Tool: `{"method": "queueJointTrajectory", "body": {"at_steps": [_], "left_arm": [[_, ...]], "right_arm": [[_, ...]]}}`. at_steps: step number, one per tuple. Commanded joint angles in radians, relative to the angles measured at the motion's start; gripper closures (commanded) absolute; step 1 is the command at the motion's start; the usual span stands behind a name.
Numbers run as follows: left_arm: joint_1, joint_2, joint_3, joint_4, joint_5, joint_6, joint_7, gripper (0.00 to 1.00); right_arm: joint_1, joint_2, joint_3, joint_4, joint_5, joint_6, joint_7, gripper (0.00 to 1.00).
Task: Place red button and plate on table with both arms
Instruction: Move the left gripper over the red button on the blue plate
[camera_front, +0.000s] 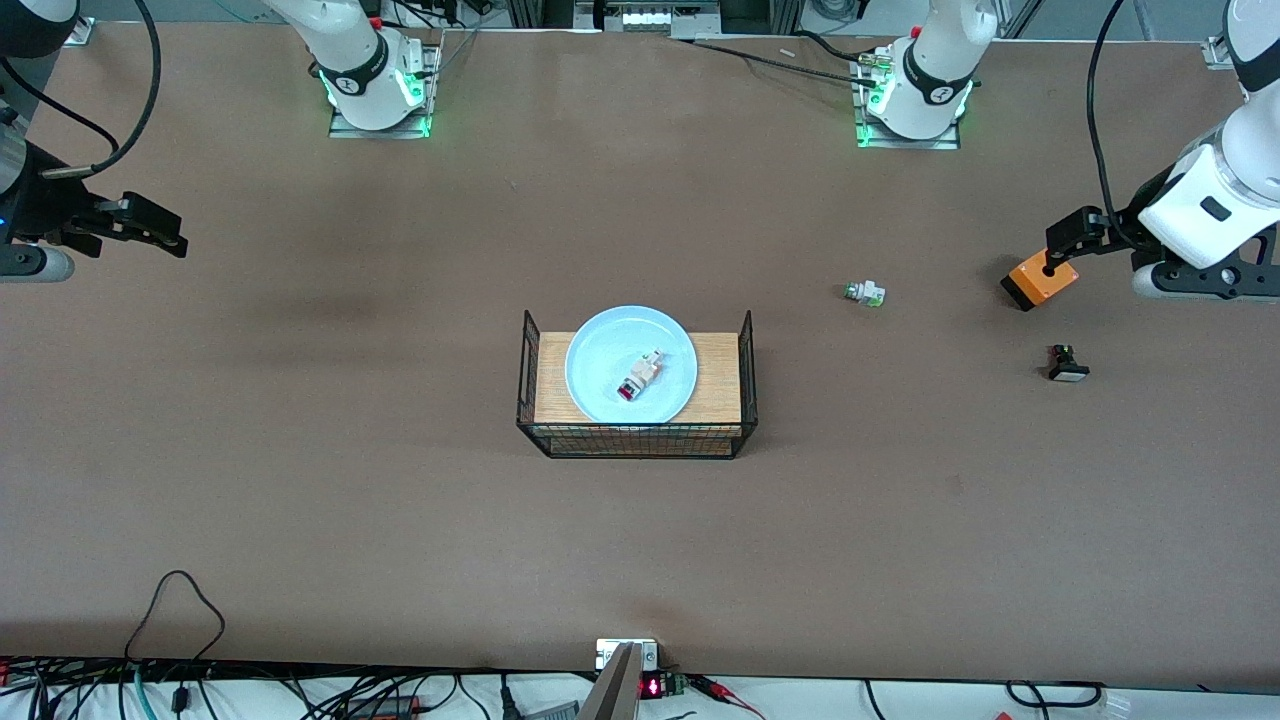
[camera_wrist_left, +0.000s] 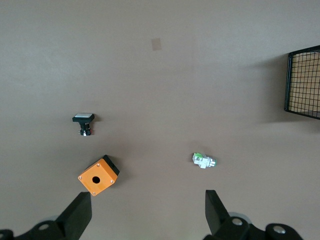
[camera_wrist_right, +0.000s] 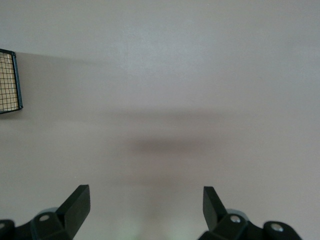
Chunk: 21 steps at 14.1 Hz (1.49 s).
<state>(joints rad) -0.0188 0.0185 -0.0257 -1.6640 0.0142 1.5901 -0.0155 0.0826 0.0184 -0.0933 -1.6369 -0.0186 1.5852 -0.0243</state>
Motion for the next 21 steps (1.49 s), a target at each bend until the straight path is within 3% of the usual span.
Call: {"method": "queueJointTrajectory", "body": {"at_steps": [1,7,10,14,16,19,21], "left_arm": [[-0.003,0.014,0.007,0.033,-0.01,-0.025,0.005,0.0],[-0.032,0.017,-0.031,0.044,-0.039,-0.03,0.005,0.0],[-0.044,0.044,-0.187,0.059,-0.082,-0.021,-0.059,0.0],[-0.071,0.251,-0.399,0.242,-0.085,-0.007,-0.098,0.0],[-0.148,0.326,-0.411,0.289,-0.083,0.113,-0.096,0.0],[-0.243,0.391,-0.401,0.288,-0.076,0.334,-0.118,0.0],[-0.274,0.451,-0.401,0.288,0.027,0.454,-0.248,0.0]], "right_arm": [[-0.001,-0.009,0.0,0.009,-0.003,-0.019,-0.012,0.0],[-0.003,-0.008,-0.003,0.009,-0.001,-0.019,-0.023,0.0],[-0.006,-0.018,-0.006,0.009,-0.001,-0.019,-0.023,0.0],[-0.006,-0.009,-0.005,0.009,0.0,-0.01,-0.023,0.0],[-0.007,-0.008,-0.005,0.009,-0.001,-0.011,-0.023,0.0],[-0.009,-0.006,-0.006,0.009,0.0,-0.002,-0.016,0.0],[-0.006,-0.008,-0.006,0.009,0.0,-0.007,-0.013,0.0]]}}
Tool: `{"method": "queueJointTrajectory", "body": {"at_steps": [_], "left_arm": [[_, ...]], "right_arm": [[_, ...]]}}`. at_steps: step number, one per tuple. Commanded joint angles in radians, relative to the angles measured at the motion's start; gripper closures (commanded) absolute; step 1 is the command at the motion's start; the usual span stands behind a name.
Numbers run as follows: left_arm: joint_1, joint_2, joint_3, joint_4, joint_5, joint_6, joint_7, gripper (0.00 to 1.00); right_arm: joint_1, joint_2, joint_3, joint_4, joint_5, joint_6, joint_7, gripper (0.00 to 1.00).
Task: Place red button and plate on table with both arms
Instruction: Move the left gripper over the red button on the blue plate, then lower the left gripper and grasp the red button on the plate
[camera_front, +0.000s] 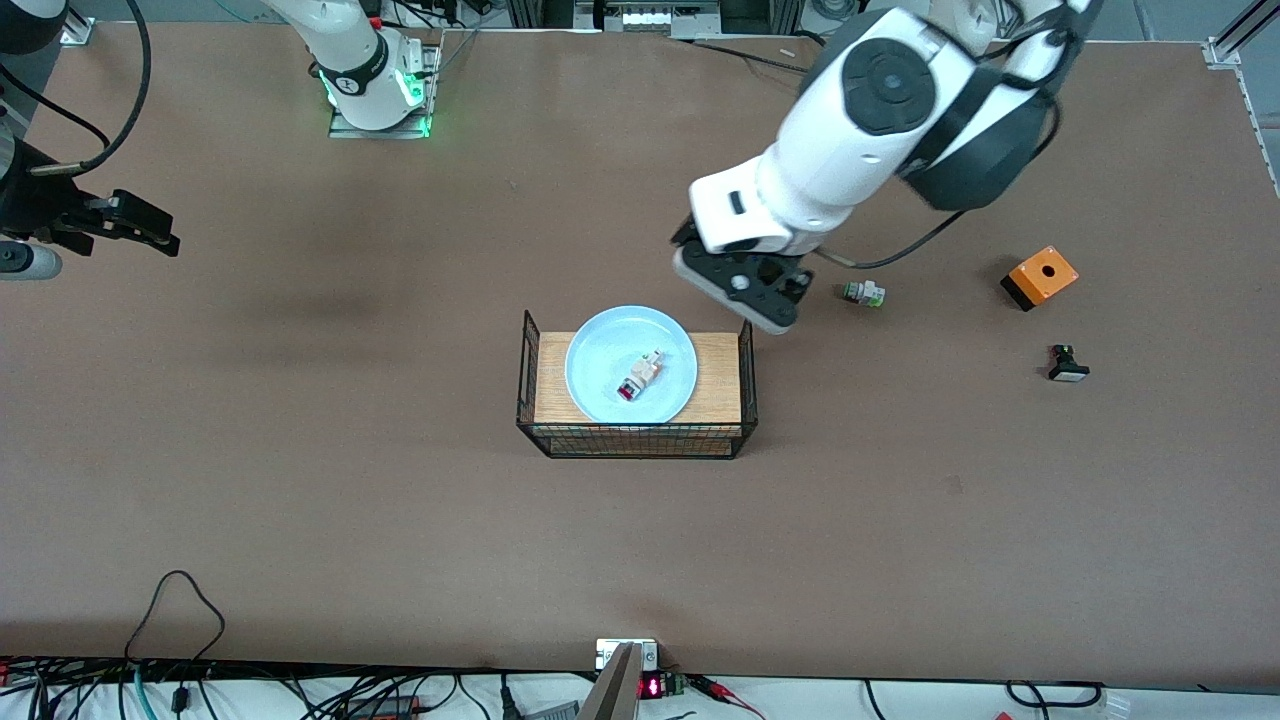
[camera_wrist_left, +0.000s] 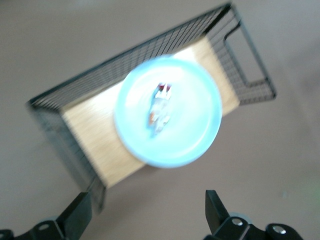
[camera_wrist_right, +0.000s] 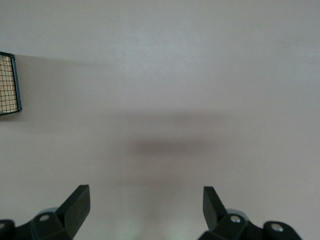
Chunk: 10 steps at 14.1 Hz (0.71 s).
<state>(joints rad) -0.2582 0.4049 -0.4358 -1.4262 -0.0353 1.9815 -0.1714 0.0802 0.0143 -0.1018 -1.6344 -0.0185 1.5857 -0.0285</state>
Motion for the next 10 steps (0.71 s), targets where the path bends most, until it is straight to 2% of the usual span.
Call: {"method": "queueJointTrajectory", "body": {"at_steps": [1,4,5,7,10], "left_arm": [[-0.055,0.109,0.006,0.052,0.134,0.119,-0.121,0.0],[-0.122,0.189,0.012,0.052,0.167,0.269,-0.193,0.0],[-0.139,0.205,0.018,0.05,0.187,0.275,-0.221,0.0],[-0.142,0.215,0.026,0.04,0.326,0.273,-0.224,0.0],[-0.147,0.253,0.028,0.027,0.365,0.275,-0.22,0.0]], "right_arm": [[-0.003,-0.004,0.002,0.007,0.0,-0.007,-0.008,0.0],[-0.005,-0.002,0.002,0.008,0.0,-0.003,-0.008,0.0],[-0.003,-0.002,0.004,0.007,0.0,-0.001,-0.008,0.0],[-0.003,-0.002,0.004,0.007,0.0,-0.001,-0.008,0.0],[-0.003,-0.002,0.004,0.007,0.002,0.0,-0.007,0.0]]}}
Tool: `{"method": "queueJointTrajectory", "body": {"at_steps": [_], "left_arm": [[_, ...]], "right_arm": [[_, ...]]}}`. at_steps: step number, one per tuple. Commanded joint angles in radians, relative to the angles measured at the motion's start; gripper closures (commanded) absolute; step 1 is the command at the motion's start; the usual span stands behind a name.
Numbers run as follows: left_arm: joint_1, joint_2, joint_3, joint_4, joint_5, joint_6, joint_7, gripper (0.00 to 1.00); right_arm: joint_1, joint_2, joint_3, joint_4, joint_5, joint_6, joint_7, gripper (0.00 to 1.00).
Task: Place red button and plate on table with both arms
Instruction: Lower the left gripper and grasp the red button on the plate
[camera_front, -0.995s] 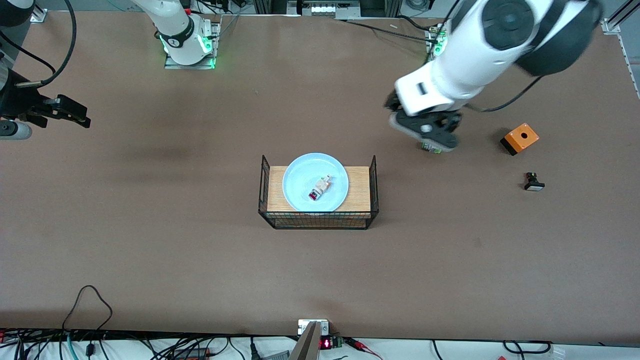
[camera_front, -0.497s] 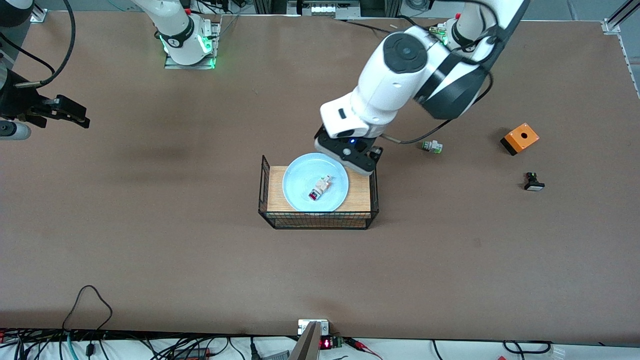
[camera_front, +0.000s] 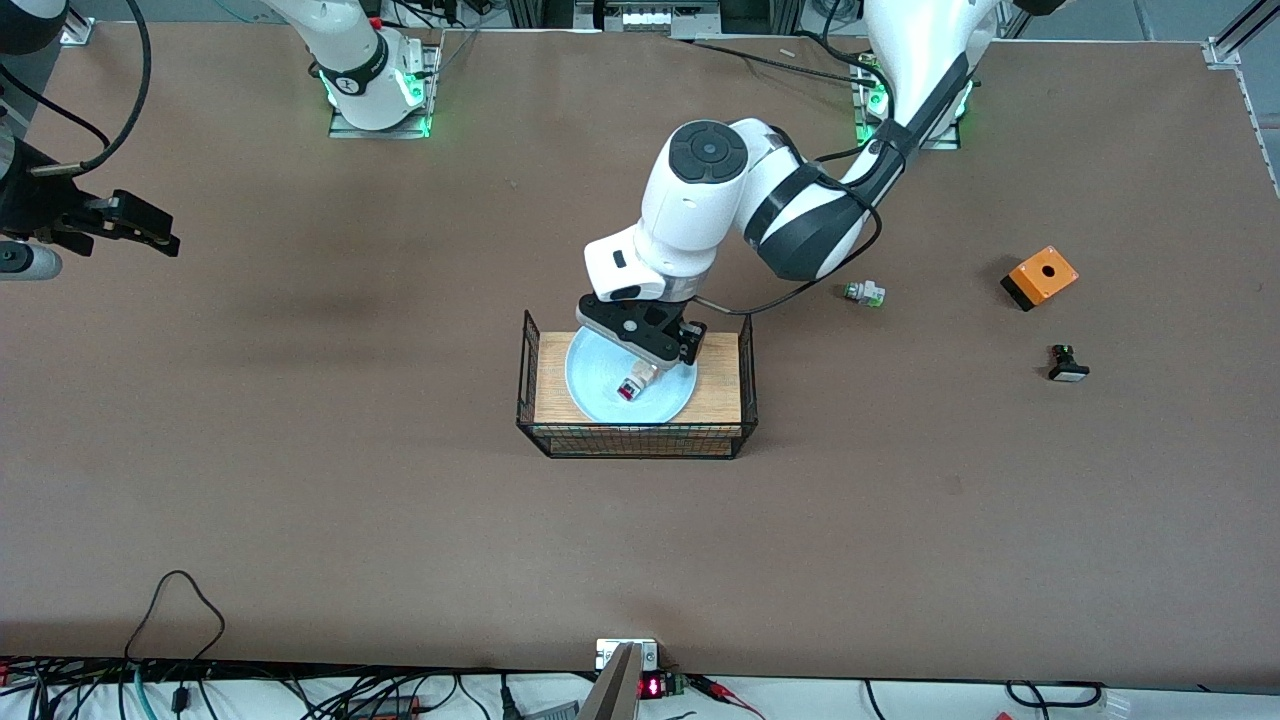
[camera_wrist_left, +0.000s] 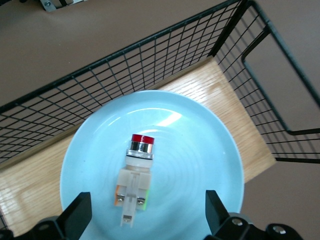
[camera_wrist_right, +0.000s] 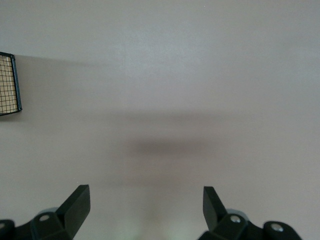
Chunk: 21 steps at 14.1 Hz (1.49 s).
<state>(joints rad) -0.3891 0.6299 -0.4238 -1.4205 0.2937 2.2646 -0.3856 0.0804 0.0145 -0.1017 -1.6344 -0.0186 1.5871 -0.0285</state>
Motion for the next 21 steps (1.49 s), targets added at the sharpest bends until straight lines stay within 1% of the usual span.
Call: {"method": "queueJointTrajectory", "body": {"at_steps": [1,3,4,8,9,12,14,15,17,19,21], "left_arm": [[-0.016,0.037,0.016,0.022,0.053,-0.008,-0.003,0.0],[-0.019,0.048,0.014,0.02,0.103,-0.008,-0.003,0.0],[-0.019,0.05,0.014,0.02,0.105,-0.008,-0.003,0.04],[-0.024,0.05,0.011,0.017,0.104,-0.016,-0.013,0.57],[-0.03,0.05,0.011,0.014,0.102,-0.016,-0.015,0.66],[-0.027,0.04,0.008,0.02,0.093,-0.016,-0.016,0.88],[-0.019,0.016,0.005,0.025,0.085,-0.028,-0.019,0.89],[-0.019,-0.004,0.004,0.029,0.053,-0.052,-0.027,0.89],[-0.011,-0.091,0.005,0.032,-0.055,-0.133,-0.033,0.89],[0.044,-0.191,0.004,0.032,-0.122,-0.299,-0.032,0.89],[0.113,-0.263,0.004,0.032,-0.156,-0.458,-0.03,0.89]], "right_arm": [[-0.004,-0.002,0.004,0.007,0.002,-0.001,-0.008,0.0],[-0.004,0.001,0.004,0.007,0.002,0.007,-0.008,0.0],[-0.004,0.002,0.004,0.007,0.002,0.008,-0.008,0.0],[-0.005,0.002,0.004,0.007,0.002,0.02,-0.008,0.0],[-0.005,0.002,0.004,0.007,0.002,0.02,-0.008,0.0],[-0.005,0.004,0.004,0.007,0.002,0.02,-0.008,0.0],[-0.005,0.004,0.004,0.007,0.002,0.02,-0.007,0.0],[-0.005,0.004,0.004,0.007,0.002,0.019,-0.008,0.0],[-0.005,0.004,0.002,0.007,0.0,0.016,-0.007,0.0],[-0.008,0.004,0.002,0.008,0.0,0.019,-0.007,0.0],[-0.005,0.004,0.002,0.008,0.0,0.019,-0.007,0.0]]}}
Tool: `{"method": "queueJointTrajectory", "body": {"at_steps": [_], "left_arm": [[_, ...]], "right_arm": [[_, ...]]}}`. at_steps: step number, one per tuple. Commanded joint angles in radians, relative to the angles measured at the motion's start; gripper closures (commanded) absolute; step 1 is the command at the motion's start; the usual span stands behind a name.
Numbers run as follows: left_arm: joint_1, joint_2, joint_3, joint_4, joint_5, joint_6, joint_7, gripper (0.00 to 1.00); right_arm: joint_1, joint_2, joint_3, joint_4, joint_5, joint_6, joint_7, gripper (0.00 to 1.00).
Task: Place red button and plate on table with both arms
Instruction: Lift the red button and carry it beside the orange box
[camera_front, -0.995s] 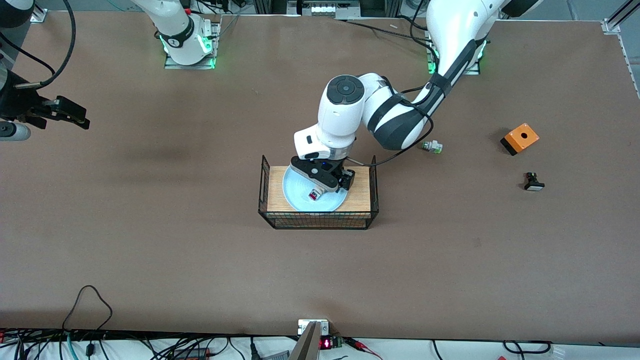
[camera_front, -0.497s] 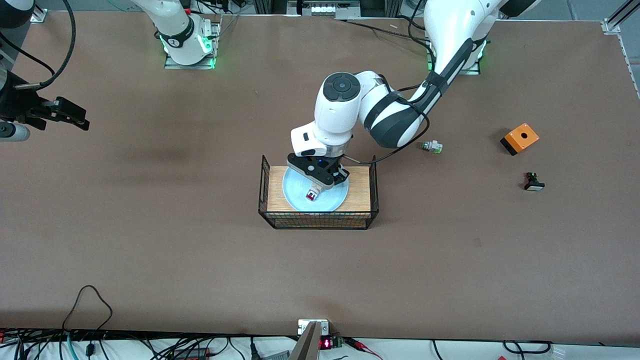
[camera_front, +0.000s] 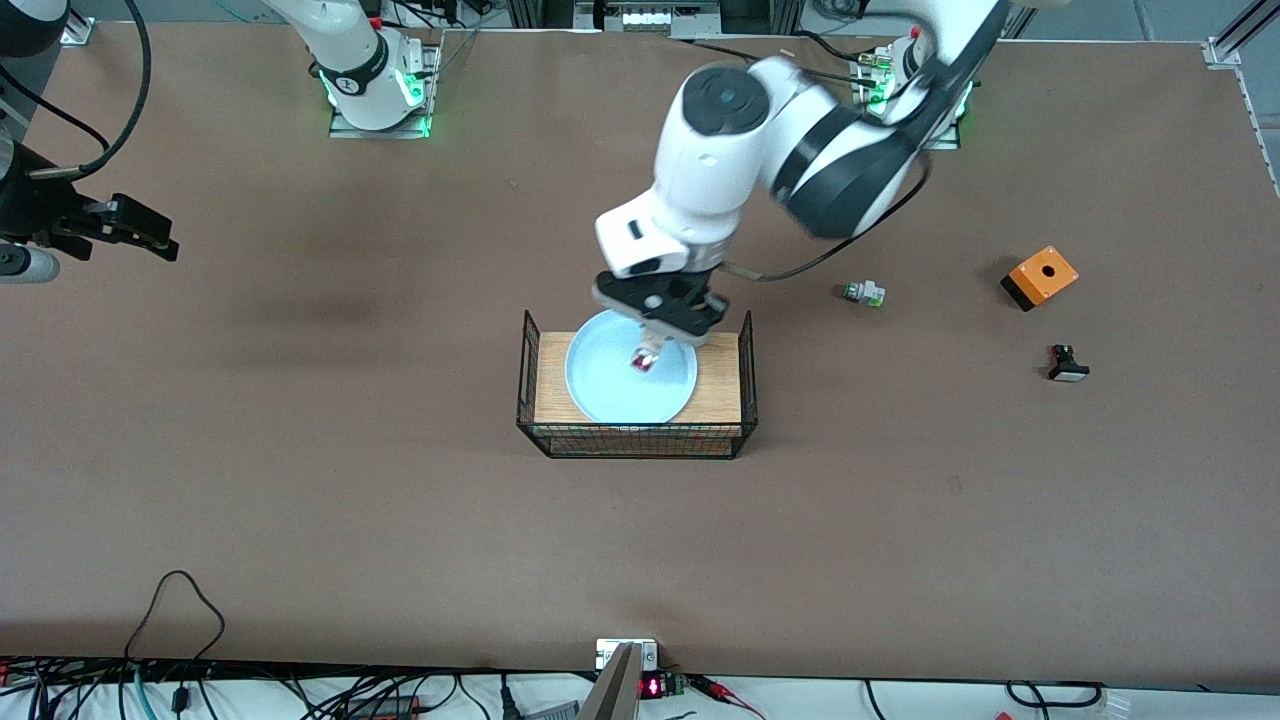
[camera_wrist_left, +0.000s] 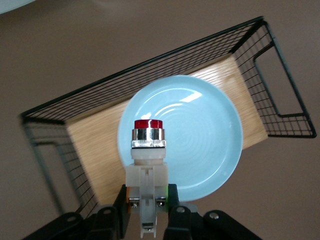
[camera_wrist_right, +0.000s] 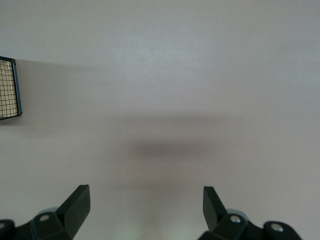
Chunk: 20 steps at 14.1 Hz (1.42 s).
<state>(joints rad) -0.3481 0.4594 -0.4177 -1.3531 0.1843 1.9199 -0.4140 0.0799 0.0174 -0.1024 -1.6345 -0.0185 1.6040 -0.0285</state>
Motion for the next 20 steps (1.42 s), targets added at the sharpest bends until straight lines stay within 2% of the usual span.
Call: {"method": "queueJointTrajectory", "body": {"at_steps": [1,3,5,7,10,12,15,16,18,20], "left_arm": [[0.122,-0.119,-0.004,-0.035,-0.052,-0.192,0.006,0.89],[0.198,-0.145,-0.001,-0.037,-0.052,-0.33,0.017,0.89],[0.265,-0.147,0.002,-0.046,-0.051,-0.401,0.044,0.89],[0.351,-0.134,0.002,-0.063,-0.051,-0.412,0.107,0.88],[0.472,-0.113,0.003,-0.142,-0.039,-0.391,0.246,0.88],[0.565,-0.101,0.005,-0.222,-0.036,-0.307,0.369,0.88],[0.672,-0.1,0.008,-0.412,-0.031,-0.086,0.487,0.87],[0.704,-0.097,0.008,-0.467,-0.031,-0.014,0.498,0.85],[0.738,-0.081,0.01,-0.575,-0.029,0.133,0.521,0.85],[0.745,-0.035,0.013,-0.619,0.013,0.235,0.526,0.85]], "right_arm": [[-0.003,0.001,0.004,0.008,0.0,0.002,-0.005,0.0],[-0.003,-0.001,0.004,0.01,0.0,0.002,-0.007,0.0],[-0.002,-0.001,0.004,0.01,0.0,0.002,-0.007,0.0],[0.001,-0.001,0.007,0.01,-0.004,0.002,-0.008,0.0],[-0.012,0.007,0.001,0.01,0.009,0.004,-0.017,0.0],[-0.011,0.007,0.001,0.01,0.015,-0.007,-0.014,0.0],[0.006,0.01,0.006,0.008,0.015,-0.013,0.027,0.0],[0.017,0.013,0.015,0.005,0.017,-0.018,0.121,0.0],[0.111,0.035,0.039,0.005,0.032,-0.021,0.38,0.0],[0.205,0.045,0.041,0.008,0.078,-0.003,0.583,0.0]]}}
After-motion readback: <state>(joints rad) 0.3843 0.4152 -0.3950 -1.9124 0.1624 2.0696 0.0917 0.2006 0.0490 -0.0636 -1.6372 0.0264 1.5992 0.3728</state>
